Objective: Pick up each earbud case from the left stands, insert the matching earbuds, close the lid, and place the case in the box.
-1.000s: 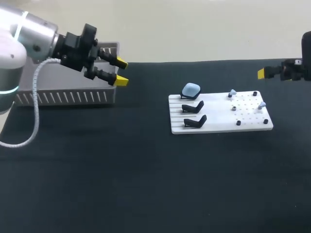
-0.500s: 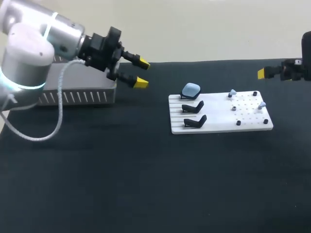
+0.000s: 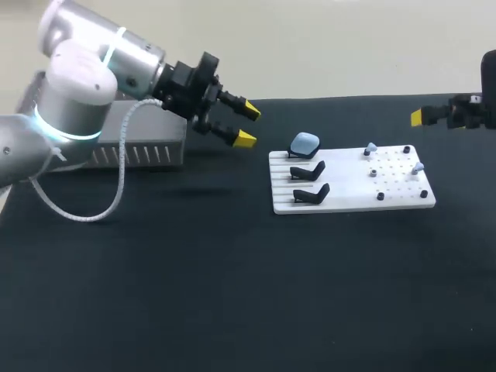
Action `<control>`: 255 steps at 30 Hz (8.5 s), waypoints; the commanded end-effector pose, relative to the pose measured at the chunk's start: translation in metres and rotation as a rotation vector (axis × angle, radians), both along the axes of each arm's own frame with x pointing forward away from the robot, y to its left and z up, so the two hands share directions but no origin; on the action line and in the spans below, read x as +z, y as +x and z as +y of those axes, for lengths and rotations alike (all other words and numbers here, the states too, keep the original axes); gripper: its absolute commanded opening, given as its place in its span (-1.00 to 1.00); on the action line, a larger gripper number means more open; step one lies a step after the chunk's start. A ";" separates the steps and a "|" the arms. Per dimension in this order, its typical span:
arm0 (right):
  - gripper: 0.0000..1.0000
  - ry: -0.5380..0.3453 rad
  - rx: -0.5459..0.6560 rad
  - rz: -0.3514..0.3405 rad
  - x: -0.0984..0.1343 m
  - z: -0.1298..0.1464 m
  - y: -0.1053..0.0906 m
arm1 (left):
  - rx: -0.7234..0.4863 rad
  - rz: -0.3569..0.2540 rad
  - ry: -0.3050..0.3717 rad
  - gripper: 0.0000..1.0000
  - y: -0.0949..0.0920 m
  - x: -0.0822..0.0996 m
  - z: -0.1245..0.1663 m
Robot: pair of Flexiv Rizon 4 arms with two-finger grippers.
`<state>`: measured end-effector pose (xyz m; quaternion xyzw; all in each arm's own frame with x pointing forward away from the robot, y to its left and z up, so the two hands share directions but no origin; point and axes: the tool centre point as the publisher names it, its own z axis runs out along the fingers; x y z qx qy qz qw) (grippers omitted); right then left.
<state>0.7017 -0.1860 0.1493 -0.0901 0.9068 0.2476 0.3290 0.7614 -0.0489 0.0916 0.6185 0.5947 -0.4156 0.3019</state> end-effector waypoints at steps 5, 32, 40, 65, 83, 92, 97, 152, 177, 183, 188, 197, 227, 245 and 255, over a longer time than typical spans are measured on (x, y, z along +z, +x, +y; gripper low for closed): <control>1.00 -0.001 -0.001 -0.001 0.000 0.000 0.000 | 0.032 -0.010 -0.012 1.00 -0.002 -0.013 -0.002; 1.00 -0.001 -0.001 -0.001 0.000 0.000 0.000 | 0.040 -0.012 0.033 0.65 0.009 -0.039 -0.032; 1.00 -0.001 -0.001 -0.001 0.000 0.000 0.000 | 0.023 -0.048 0.060 0.49 0.017 -0.037 -0.042; 1.00 -0.001 -0.001 -0.001 0.000 0.000 0.000 | 0.011 -0.060 0.058 0.05 0.025 -0.049 -0.057; 1.00 -0.001 -0.001 -0.001 0.000 0.000 0.000 | 0.000 -0.047 0.056 -0.02 0.025 -0.058 -0.067; 1.00 -0.001 -0.001 -0.001 0.000 0.000 0.000 | -0.022 -0.050 0.048 -0.02 0.026 -0.060 -0.076; 1.00 -0.001 -0.001 -0.001 0.000 0.000 0.000 | -0.025 -0.045 0.049 -0.02 0.026 -0.063 -0.077; 1.00 -0.001 -0.001 -0.001 0.000 0.000 0.000 | -0.044 -0.050 0.038 -1.00 0.026 -0.061 -0.091; 1.00 -0.001 -0.001 -0.001 0.000 0.000 0.000 | 0.041 -0.150 -0.336 -1.00 -0.026 0.054 -0.051; 1.00 -0.001 -0.001 -0.001 0.000 0.000 0.000 | 0.095 -0.135 -0.357 -1.00 -0.040 0.062 -0.046; 1.00 -0.001 -0.001 -0.001 0.000 0.000 0.000 | 0.115 -0.118 -0.362 -1.00 -0.048 0.058 -0.046; 1.00 -0.001 -0.001 -0.001 0.000 0.000 0.000 | 0.130 -0.110 -0.387 -1.00 -0.050 0.055 -0.045; 1.00 -0.001 -0.001 -0.001 0.000 0.000 0.000 | -0.013 -0.137 -0.427 -1.00 -0.048 0.050 -0.054; 1.00 -0.033 0.041 -0.006 0.006 0.027 -0.037 | -0.013 -0.137 -0.427 -1.00 -0.048 0.050 -0.054; 1.00 -0.097 0.049 -0.010 0.025 0.089 -0.081 | -0.013 -0.137 -0.427 -1.00 -0.048 0.050 -0.054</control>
